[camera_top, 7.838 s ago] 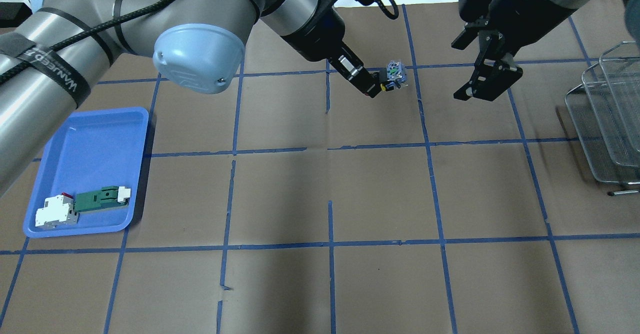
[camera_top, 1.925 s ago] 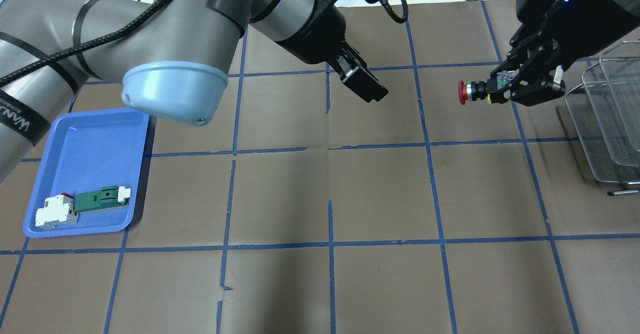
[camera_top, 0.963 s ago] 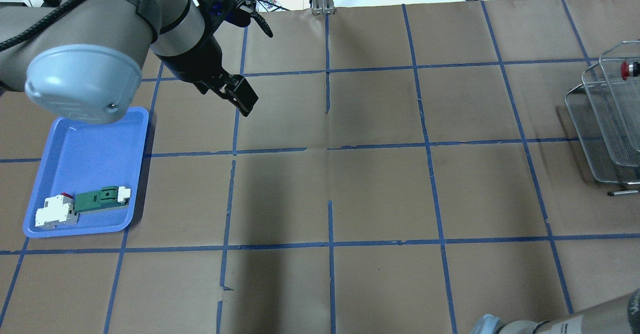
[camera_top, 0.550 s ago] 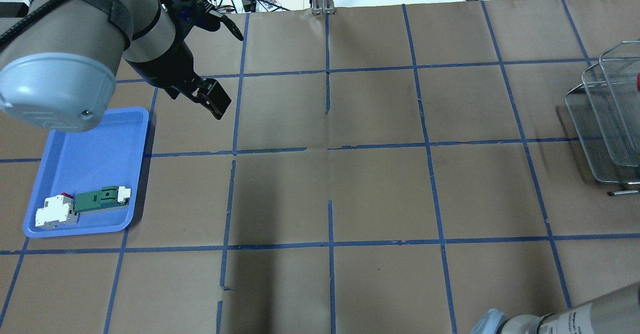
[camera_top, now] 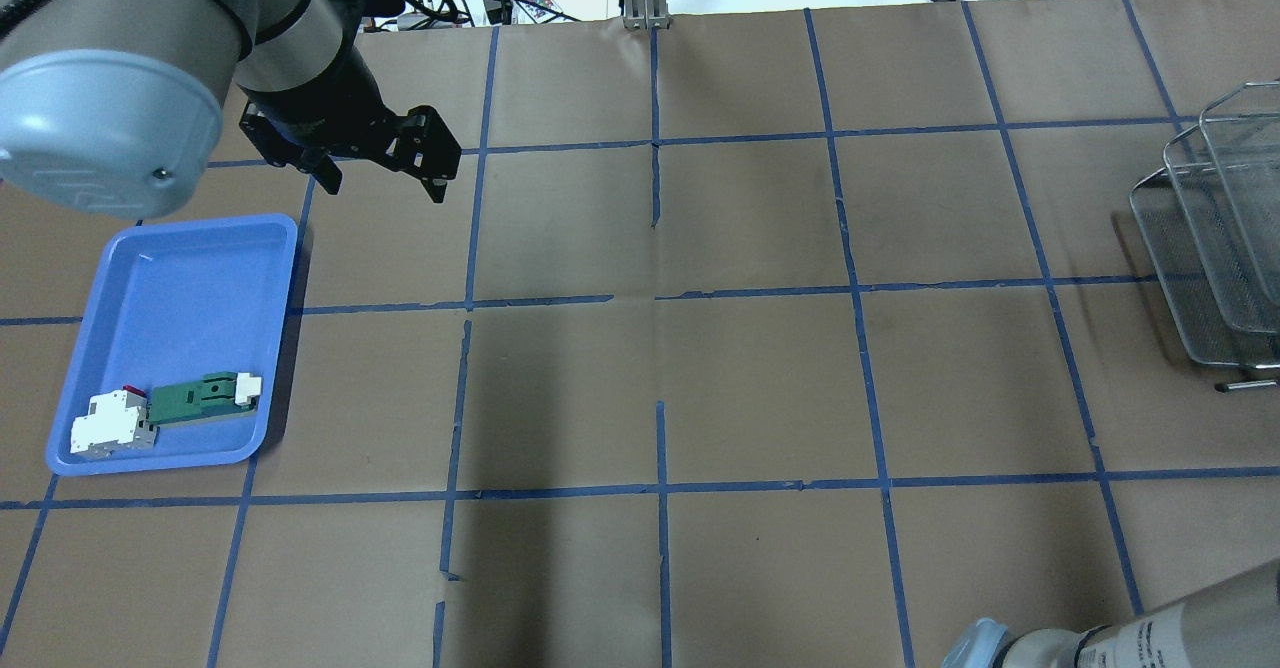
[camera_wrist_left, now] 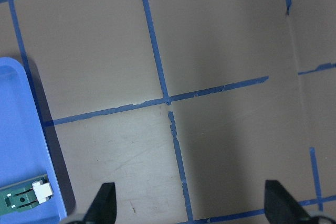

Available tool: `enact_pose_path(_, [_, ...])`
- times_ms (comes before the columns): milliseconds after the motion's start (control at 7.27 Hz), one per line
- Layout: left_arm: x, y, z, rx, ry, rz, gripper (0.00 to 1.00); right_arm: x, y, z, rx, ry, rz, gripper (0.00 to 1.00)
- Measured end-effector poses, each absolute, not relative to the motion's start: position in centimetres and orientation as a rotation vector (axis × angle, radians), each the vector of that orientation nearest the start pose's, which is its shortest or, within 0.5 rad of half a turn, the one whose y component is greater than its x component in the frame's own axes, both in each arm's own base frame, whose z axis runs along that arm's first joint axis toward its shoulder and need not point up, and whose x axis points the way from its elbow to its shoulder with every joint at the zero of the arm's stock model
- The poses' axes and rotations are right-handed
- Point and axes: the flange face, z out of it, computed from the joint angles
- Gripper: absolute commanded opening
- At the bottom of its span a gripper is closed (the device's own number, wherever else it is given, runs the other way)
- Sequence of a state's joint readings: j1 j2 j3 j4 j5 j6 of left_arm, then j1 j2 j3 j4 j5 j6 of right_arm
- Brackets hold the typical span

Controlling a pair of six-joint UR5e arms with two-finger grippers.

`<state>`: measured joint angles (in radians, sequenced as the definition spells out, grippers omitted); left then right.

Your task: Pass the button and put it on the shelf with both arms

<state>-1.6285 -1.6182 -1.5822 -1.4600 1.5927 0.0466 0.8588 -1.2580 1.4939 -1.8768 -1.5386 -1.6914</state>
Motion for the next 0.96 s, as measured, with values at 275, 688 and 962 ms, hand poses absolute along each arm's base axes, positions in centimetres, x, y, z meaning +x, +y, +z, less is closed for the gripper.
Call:
enact_pose_path(275, [-16.3, -50.7, 47.3, 0.128, 3.116, -0.034, 1.00, -24.6, -55.6, 41.0, -1.366, 2.883, -0.061, 1.00])
enact_pose_path(688, [-16.4, -50.0, 47.7, 0.157, 3.118, -0.036, 1.00, -10.5, -54.2, 45.0, -1.064, 2.990, -0.027, 1.00])
enact_pose_path(962, [-16.2, -49.9, 47.8, 0.155, 3.115, -0.040, 1.00, 0.0, -52.4, 47.6, -0.822, 3.077, -0.005, 1.00])
